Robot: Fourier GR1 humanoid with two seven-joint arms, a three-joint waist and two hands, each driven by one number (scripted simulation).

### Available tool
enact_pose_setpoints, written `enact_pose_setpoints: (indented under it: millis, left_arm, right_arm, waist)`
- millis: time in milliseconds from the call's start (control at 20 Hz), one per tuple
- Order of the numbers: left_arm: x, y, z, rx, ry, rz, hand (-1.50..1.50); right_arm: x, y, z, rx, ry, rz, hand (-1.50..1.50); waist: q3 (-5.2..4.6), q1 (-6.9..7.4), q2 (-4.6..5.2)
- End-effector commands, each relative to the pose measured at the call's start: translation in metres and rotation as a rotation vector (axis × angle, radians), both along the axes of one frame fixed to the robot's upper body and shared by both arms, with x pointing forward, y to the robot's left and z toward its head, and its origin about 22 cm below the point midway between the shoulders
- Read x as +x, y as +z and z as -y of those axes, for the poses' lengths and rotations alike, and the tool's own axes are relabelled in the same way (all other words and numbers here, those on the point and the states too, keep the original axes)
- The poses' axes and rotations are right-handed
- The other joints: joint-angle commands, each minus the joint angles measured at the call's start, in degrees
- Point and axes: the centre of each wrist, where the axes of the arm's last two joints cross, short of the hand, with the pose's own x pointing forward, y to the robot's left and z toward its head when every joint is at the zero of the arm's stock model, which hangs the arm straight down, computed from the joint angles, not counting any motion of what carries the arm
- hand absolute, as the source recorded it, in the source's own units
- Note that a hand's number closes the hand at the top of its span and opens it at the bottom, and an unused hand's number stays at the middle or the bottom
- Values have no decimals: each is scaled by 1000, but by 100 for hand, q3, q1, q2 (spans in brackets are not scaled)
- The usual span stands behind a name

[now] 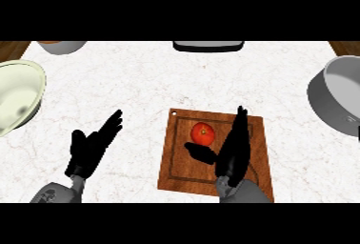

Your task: Pick the tomato from the cutting board and place it in the pot

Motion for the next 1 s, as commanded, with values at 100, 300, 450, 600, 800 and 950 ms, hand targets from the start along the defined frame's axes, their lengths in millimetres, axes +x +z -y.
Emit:
enact_pose_setpoints:
  millis: [100,300,450,600,800,950]
  left_arm:
    - [9,7,-5,5,6,1,0]
    - [-5,11,7,-11,-17,-5,0]
    - [4,0,-15,7,-17,5,0]
    - [-2,-10,-1,-7,-17,6,0]
    - [7,8,-9,3,-29,7,0]
    - [13,-1,5,8,-5,10,0]
  right_arm:
    - [-31,0,-1,119,-101,-55,-150]
    - [-34,6,-10,220,-63,38,-150]
    - [-21,1,-9,269,-69,126,-150]
    - [-30,-8,-12,309,-71,204,-150]
    - [-10,-8,-12,369,-110,203,-150]
    - [-31,-33,-18,378,-134,212,-150]
  waist:
    - [3,-26,-1]
    - [8,43,-4]
    - [8,46,23]
    - [10,47,20]
    - [13,84,27]
    - [15,57,38]
